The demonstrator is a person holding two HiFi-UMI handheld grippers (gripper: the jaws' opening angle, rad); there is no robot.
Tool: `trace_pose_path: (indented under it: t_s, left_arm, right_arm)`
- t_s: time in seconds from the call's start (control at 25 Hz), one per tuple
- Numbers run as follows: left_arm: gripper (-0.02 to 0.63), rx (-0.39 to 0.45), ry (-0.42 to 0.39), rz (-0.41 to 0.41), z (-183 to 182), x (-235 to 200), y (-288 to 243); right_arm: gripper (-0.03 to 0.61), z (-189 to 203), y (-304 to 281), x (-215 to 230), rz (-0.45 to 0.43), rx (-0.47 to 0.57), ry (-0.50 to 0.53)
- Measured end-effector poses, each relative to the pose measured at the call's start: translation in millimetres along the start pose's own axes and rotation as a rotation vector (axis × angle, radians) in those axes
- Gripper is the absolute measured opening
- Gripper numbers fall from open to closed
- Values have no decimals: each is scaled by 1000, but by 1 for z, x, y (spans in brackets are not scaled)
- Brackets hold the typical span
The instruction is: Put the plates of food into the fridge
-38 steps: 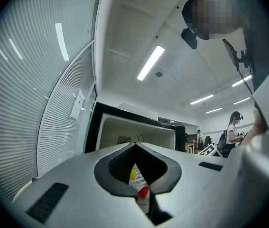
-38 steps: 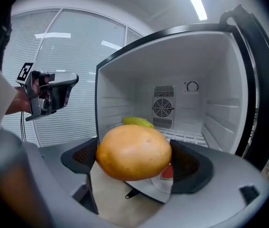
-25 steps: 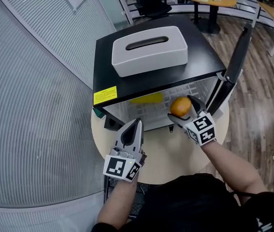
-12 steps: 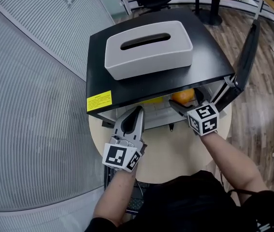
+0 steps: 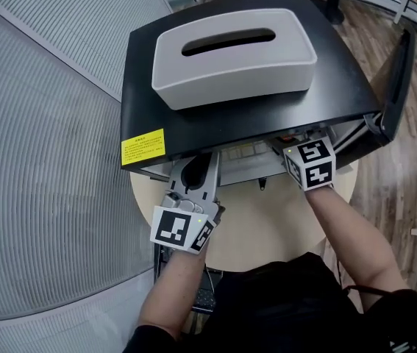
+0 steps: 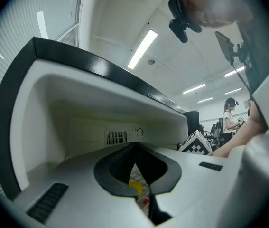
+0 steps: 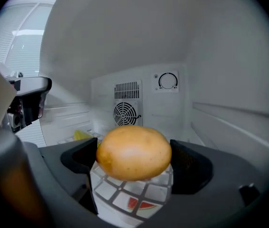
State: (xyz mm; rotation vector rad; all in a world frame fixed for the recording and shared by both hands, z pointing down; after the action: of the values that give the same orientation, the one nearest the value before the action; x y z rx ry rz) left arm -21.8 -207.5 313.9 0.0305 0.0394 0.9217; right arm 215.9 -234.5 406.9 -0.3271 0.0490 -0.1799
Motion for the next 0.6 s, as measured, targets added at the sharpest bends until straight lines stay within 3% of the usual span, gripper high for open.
trace_pose_path:
  t_s: [0.28,0.6]
  left_arm:
    - [6,-27,17,-38,13,-10,7]
    - [6,-25,23,-63,15,-13,13]
  right_arm:
    - [493,3,-21,6,6,-72,-7]
    - [494,5,-34,9,-2,-81,7]
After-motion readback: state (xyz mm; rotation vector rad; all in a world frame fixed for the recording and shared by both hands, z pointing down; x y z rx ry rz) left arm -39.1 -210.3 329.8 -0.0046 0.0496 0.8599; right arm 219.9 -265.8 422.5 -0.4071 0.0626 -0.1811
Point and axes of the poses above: the fingertips, and each gripper's own axes: y backward along the fingers, x to its right, z out of its underside, the point moved 8 cm from there along y, backward along the fingers, and after that the axes turned 2 degrees about z, right-handed, at the moved point
